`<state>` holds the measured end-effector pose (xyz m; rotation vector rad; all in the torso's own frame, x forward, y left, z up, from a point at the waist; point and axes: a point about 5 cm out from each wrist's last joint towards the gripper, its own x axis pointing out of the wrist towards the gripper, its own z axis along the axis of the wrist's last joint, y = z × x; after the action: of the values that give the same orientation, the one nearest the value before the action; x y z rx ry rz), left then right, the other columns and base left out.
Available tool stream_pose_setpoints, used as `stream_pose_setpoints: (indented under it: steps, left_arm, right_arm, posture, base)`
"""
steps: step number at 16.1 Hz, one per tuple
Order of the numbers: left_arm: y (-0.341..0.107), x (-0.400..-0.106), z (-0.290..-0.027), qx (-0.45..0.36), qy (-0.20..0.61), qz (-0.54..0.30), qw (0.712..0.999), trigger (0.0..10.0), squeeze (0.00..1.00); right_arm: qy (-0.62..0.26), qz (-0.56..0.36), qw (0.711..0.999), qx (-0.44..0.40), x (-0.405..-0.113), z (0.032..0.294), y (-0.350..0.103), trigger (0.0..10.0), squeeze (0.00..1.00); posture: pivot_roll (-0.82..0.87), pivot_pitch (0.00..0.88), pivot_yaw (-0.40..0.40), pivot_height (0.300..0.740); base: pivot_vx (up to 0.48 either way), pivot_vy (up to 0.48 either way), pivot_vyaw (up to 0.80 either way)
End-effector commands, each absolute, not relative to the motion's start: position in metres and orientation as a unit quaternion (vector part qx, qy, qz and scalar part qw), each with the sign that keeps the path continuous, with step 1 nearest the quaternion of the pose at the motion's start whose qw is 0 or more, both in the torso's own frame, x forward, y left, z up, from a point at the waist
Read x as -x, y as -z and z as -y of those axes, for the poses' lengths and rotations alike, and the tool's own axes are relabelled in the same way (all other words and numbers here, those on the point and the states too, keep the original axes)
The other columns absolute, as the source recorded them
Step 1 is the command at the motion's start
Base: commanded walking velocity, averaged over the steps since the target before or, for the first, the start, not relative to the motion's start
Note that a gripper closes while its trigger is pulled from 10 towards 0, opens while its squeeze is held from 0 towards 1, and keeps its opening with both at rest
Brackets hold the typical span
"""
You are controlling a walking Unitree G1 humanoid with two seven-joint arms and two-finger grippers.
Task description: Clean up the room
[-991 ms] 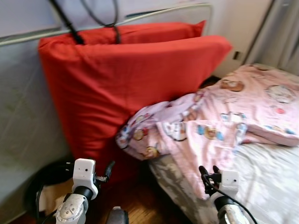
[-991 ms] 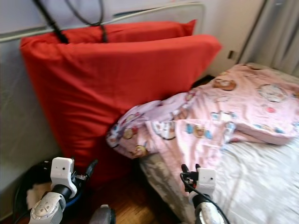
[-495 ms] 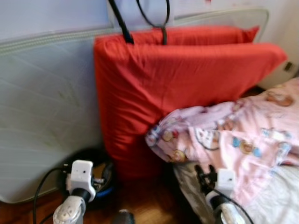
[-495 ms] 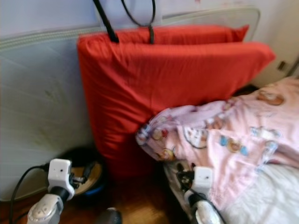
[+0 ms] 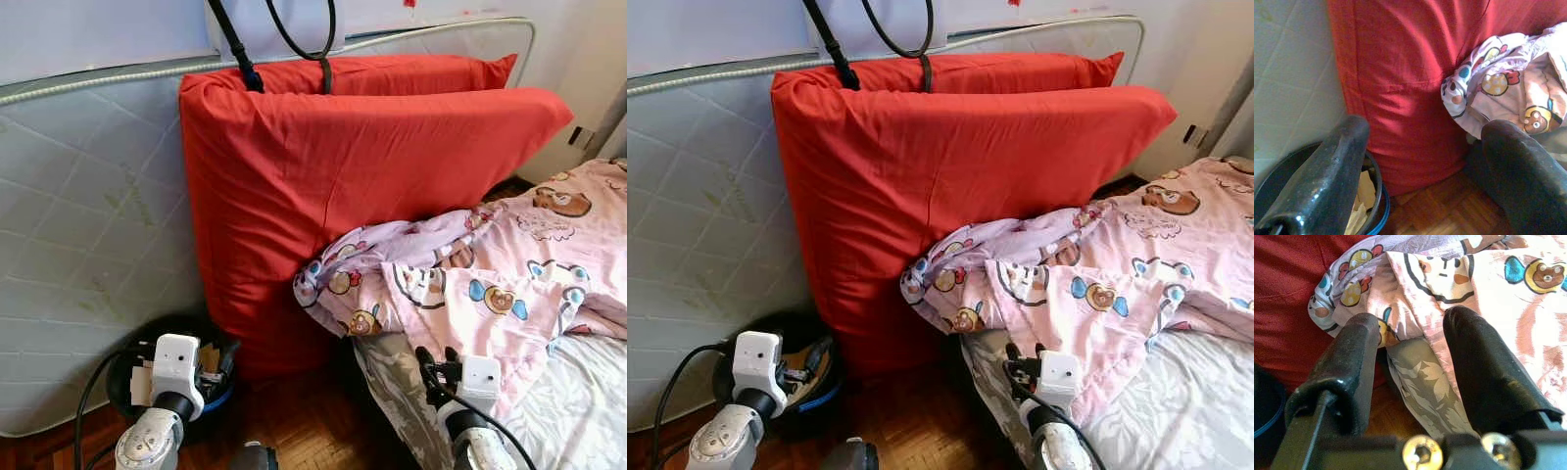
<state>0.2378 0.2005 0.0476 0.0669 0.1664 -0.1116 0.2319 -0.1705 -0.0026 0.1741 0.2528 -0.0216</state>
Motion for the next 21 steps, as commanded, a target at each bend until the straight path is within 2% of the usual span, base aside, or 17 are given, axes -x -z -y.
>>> stream_pose_setpoints:
  steps: [1,5,7,17,21]
  left_arm:
    - [-0.047,-0.239,-0.198,-0.031,0.061,-0.089,0.994,10.0,0.0]
    - [-0.047,-0.238,-0.2,-0.031,0.059,-0.089,0.994,10.0,0.0]
    - [-0.048,-0.239,-0.201,-0.034,0.056,-0.088,0.994,10.0,0.0]
    - [-0.049,-0.24,-0.202,-0.036,0.053,-0.086,0.994,10.0,0.0]
    - [-0.05,-0.24,-0.201,-0.036,0.052,-0.081,0.995,10.0,0.0]
  right_arm:
    - [0.018,-0.129,0.987,-0.088,-0.233,0.172,0.003,10.0,0.0]
    - [0.034,-0.135,0.985,-0.099,-0.233,0.173,0.005,10.0,0.0]
    - [0.032,-0.145,0.983,-0.105,-0.235,0.17,0.006,10.0,0.0]
    - [0.039,-0.142,0.985,-0.095,-0.235,0.171,0.007,10.0,0.0]
    - [0.045,-0.166,0.98,-0.099,-0.233,0.172,0.015,10.0,0.0]
  posture:
    - [0.03,0.007,-0.018,0.65]
    - [0.04,0.012,-0.018,0.65]
    - [0.04,0.013,-0.02,0.65]
    - [0.04,0.017,-0.02,0.65]
    - [0.04,0.024,-0.02,0.65]
  base:
    - [0.247,0.0,0.0]
    - [0.282,0.0,0.0]
    - [0.304,0.0,-0.73]
    - [0.307,0.0,0.0]
    - [0.062,0.0,0.0]
